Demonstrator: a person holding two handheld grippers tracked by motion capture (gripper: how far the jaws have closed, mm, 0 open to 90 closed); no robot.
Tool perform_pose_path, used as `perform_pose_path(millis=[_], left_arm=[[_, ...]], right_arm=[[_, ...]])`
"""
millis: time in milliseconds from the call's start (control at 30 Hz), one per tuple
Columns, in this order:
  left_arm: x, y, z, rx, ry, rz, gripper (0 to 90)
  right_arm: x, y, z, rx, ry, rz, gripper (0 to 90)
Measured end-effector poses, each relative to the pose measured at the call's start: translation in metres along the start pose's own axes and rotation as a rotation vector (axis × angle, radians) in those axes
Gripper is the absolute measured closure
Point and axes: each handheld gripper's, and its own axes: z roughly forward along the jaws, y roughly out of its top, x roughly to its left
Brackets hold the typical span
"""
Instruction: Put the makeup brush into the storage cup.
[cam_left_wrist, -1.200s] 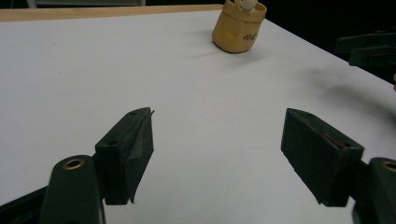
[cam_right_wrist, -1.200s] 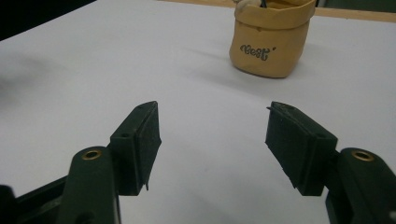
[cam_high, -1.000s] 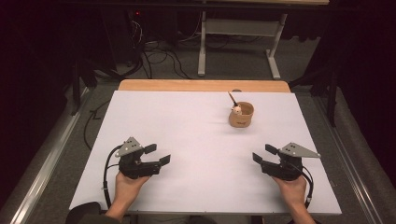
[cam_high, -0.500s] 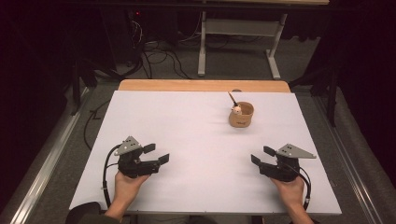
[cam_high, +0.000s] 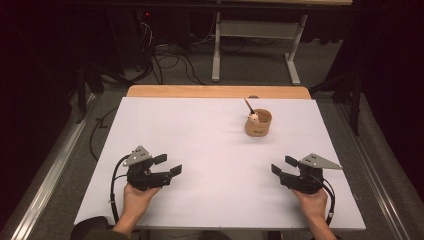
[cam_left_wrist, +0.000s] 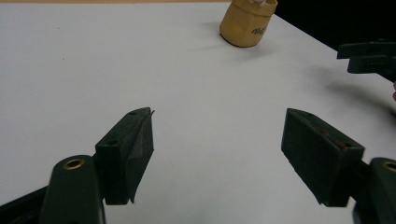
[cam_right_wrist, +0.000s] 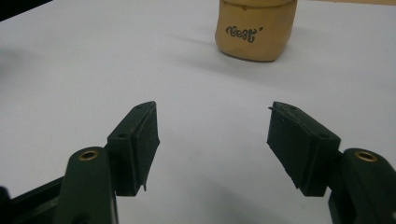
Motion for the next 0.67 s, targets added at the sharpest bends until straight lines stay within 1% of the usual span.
perform_pose_path(millis=[433, 667], left_arm=[[0.0008, -0.0002, -0.0003, -0.003, 0.002, -0.006, 25.7], [0.0016, -0.0002, 0.0004, -0.002, 0.003, -0.01, 25.7]], right_arm=[[-0.0008, 0.0009, -0.0001, -0.016, 0.004, 0.01, 34.4], [-0.001, 0.001, 0.0001, -0.019, 0.006, -0.004, 34.0]])
